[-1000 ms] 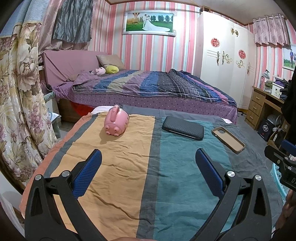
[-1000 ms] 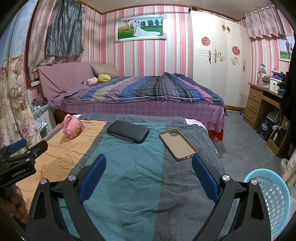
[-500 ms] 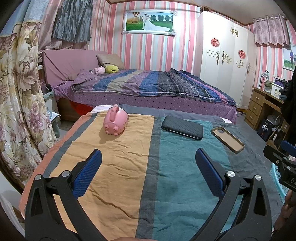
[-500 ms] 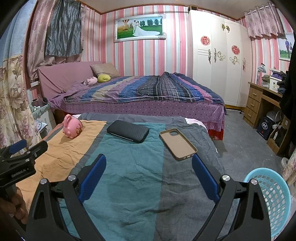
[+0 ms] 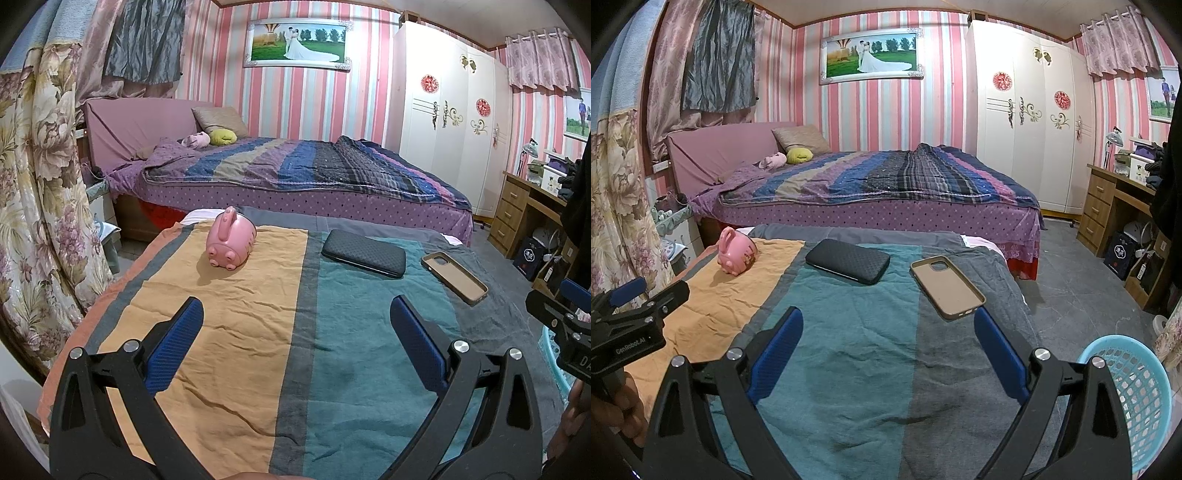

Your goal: Collect trash

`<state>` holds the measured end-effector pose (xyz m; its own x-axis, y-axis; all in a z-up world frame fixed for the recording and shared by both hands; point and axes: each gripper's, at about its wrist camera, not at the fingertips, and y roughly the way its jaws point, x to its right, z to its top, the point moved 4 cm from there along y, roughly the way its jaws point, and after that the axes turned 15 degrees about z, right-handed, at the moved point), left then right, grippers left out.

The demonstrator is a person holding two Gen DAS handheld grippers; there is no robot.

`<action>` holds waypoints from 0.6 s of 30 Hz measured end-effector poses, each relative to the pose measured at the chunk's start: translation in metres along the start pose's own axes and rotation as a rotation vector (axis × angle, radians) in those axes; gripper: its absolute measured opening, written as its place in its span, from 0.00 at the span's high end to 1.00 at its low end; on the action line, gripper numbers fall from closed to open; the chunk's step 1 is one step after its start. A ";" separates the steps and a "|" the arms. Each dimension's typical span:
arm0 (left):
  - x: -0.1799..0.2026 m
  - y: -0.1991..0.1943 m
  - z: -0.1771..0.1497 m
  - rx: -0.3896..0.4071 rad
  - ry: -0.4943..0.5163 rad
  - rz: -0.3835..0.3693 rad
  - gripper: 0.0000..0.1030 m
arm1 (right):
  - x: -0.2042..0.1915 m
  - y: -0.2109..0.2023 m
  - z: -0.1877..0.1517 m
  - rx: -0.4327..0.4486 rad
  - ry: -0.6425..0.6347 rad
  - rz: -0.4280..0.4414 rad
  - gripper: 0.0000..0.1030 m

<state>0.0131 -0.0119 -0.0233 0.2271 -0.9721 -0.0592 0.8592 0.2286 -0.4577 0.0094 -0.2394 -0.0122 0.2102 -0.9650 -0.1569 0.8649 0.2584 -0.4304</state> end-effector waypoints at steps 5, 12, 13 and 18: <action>0.001 0.000 -0.001 -0.001 0.002 0.000 0.05 | 0.000 0.000 0.000 0.003 -0.001 0.000 0.11; 0.002 0.001 -0.001 -0.003 0.001 -0.002 0.05 | -0.001 -0.001 0.000 0.001 -0.004 0.000 0.11; 0.002 0.000 -0.002 -0.003 0.002 -0.001 0.05 | -0.001 -0.001 0.000 0.001 -0.001 0.000 0.11; 0.002 0.001 -0.002 -0.004 0.002 -0.001 0.05 | -0.001 -0.001 0.000 -0.001 -0.001 0.003 0.11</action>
<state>0.0133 -0.0141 -0.0254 0.2259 -0.9723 -0.0604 0.8575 0.2279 -0.4612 0.0088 -0.2386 -0.0117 0.2133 -0.9642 -0.1574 0.8638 0.2614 -0.4307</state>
